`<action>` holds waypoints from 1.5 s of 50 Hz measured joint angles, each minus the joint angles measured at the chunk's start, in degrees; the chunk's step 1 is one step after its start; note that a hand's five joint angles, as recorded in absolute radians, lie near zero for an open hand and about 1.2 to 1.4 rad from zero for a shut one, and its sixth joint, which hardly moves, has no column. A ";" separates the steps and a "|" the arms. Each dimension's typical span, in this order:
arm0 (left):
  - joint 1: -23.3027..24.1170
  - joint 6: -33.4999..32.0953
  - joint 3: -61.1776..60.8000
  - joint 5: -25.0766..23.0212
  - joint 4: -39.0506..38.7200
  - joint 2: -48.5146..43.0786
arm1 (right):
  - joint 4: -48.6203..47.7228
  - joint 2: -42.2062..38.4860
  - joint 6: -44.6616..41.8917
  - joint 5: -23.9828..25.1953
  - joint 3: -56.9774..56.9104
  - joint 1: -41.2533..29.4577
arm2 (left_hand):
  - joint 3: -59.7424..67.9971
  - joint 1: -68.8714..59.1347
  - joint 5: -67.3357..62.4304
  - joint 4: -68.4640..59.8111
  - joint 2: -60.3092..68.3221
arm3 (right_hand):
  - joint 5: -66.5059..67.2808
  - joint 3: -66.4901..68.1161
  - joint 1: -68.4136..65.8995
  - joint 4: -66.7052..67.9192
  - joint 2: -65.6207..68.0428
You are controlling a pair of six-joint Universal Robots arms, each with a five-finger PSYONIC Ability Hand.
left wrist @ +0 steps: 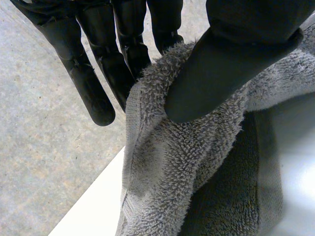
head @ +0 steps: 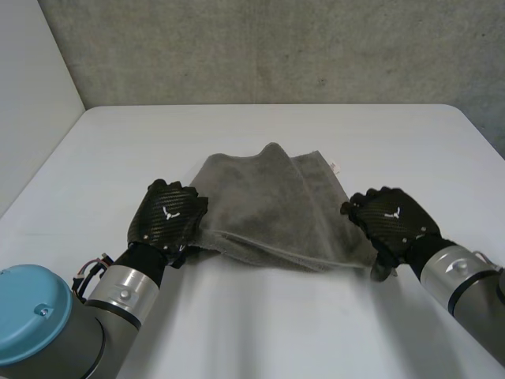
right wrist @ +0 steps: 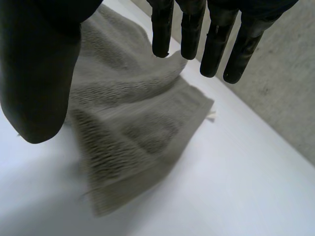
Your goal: Fold the towel.
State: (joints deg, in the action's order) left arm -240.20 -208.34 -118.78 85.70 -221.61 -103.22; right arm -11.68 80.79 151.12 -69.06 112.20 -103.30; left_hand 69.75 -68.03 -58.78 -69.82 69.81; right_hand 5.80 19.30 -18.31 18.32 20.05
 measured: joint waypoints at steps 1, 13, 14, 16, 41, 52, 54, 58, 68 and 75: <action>-0.01 -0.02 -0.01 0.00 -0.02 -0.01 | 0.01 0.02 0.98 -0.02 0.59 -0.09 | 0.00 0.00 0.00 0.00 0.00 | -0.01 0.00 0.00 0.00 0.00; -0.05 0.00 -0.09 -0.01 -0.06 -0.21 | -4.15 -7.07 9.85 -0.45 0.69 -2.03 | 0.00 0.00 -0.01 0.00 0.00 | 25.85 21.95 -22.76 22.79 21.45; -0.05 0.00 -0.10 -0.01 -0.06 -0.24 | -4.48 -7.56 9.89 -0.53 0.41 -2.07 | 0.00 0.00 0.00 0.00 0.00 | 30.74 27.01 -27.82 27.80 26.57; -0.04 0.01 -0.11 -0.01 -0.07 -0.38 | -5.64 -9.29 9.92 -0.92 -0.69 -2.10 | 0.00 0.00 0.00 0.00 0.00 | 46.51 43.81 -44.93 43.67 43.53; -5.16 0.48 0.89 -0.10 -4.50 -4.09 | -9.65 -0.83 9.42 -0.23 -0.24 13.66 | -36.43 34.59 35.73 36.48 -36.51 | 61.16 56.55 -58.44 58.35 56.49; -8.32 1.67 2.46 -3.62 -1.81 -4.40 | -9.60 -1.80 9.38 0.03 -1.00 14.34 | -36.77 35.07 36.17 36.91 -36.89 | 61.16 56.55 -58.45 58.35 56.49; -9.00 1.77 2.78 -4.62 -1.18 -4.51 | -9.60 -1.83 9.38 0.02 -1.00 14.33 | -36.78 35.08 36.17 36.91 -36.89 | 61.16 56.55 -58.45 58.35 56.49; -10.87 1.83 3.73 -6.84 0.83 -5.16 | -9.59 -1.82 9.38 0.04 -0.97 14.28 | -36.78 35.08 36.17 36.91 -36.89 | 61.16 56.55 -58.45 58.35 56.49; -16.27 6.47 13.80 -11.07 11.47 -8.20 | -9.58 -2.01 9.42 0.07 -0.93 14.18 | -36.76 35.09 36.18 36.93 -36.93 | 61.15 56.55 -58.45 58.35 56.49; -17.70 15.66 28.39 -14.36 26.31 -13.55 | -9.59 -2.44 9.43 0.07 -0.89 14.17 | -36.76 35.09 36.16 36.94 -36.93 | 61.16 56.55 -58.45 58.35 56.49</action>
State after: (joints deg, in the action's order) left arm -257.91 -192.68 -90.39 71.34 -195.30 -116.77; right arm -21.27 78.35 160.54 -68.99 111.31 -89.12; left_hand 32.99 -32.93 -22.61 -32.88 32.87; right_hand 66.96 75.84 -76.76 76.67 76.55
